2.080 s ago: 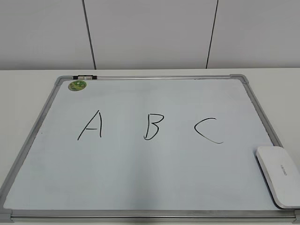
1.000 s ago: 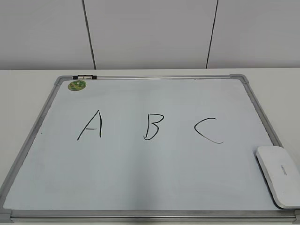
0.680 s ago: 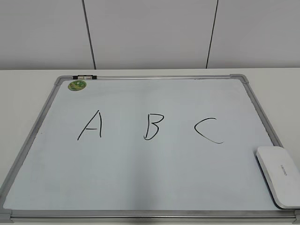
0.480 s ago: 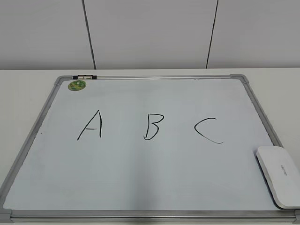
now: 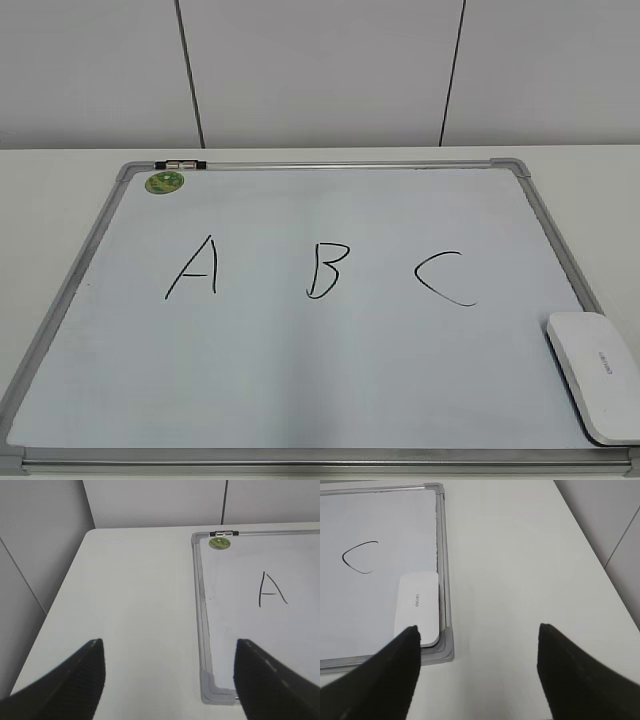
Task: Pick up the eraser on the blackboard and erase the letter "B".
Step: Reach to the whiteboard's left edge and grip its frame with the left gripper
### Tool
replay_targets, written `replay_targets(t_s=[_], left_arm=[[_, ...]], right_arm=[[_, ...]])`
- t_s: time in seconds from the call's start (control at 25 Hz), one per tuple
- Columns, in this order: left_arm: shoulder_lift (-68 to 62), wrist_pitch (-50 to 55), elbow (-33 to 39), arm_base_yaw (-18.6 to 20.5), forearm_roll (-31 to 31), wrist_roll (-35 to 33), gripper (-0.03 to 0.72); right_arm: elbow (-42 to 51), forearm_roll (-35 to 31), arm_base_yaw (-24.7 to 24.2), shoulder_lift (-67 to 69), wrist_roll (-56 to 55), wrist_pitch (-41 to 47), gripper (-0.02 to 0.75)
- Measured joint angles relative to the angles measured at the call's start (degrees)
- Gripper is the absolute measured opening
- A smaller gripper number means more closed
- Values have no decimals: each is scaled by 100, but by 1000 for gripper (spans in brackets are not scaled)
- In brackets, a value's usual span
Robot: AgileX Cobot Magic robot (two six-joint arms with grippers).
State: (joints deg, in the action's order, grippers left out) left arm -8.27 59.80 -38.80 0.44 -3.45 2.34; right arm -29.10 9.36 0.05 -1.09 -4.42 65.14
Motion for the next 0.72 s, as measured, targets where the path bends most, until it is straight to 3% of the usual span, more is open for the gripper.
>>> replay_targets(t_s=[0.4,0.72], left_arm=[[-2481,-1171,-507,0,672,0,589],[-4876,-1357,-1388,0,1296,-683,581]], right_arm=[[0,0,0,0,0,0,562],[0,0,0,0,0,0,562]])
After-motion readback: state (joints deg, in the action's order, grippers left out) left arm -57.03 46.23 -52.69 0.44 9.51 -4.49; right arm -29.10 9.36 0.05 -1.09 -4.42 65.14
